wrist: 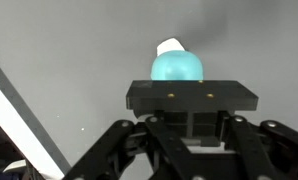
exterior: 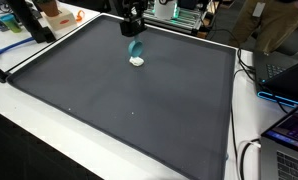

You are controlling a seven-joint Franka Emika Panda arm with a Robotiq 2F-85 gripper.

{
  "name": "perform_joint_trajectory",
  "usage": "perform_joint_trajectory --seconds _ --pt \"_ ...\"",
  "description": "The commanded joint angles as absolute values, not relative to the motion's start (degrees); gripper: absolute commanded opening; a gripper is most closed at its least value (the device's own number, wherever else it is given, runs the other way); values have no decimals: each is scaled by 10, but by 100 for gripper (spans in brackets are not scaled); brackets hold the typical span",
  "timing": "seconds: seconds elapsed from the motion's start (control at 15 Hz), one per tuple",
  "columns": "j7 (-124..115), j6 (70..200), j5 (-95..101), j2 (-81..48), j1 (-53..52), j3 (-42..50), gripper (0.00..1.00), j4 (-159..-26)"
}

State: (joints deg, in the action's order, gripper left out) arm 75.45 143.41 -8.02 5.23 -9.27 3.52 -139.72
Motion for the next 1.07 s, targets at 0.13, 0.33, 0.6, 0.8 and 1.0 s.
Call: perform_joint_trajectory --seconds 0.13,0.33,0.6,0.8,1.0 --pt "743 1453 -74 40 -75 14 22 -1393" --pt "731 1460 -67 14 -69 5 22 -1379" --pt "703 1436 -42 -27 -61 -6 22 -1349" --pt "702 1359 -46 -59 -58 -14 22 -1312" --pt "727 1311 -75 -94 -47 -19 22 -1269"
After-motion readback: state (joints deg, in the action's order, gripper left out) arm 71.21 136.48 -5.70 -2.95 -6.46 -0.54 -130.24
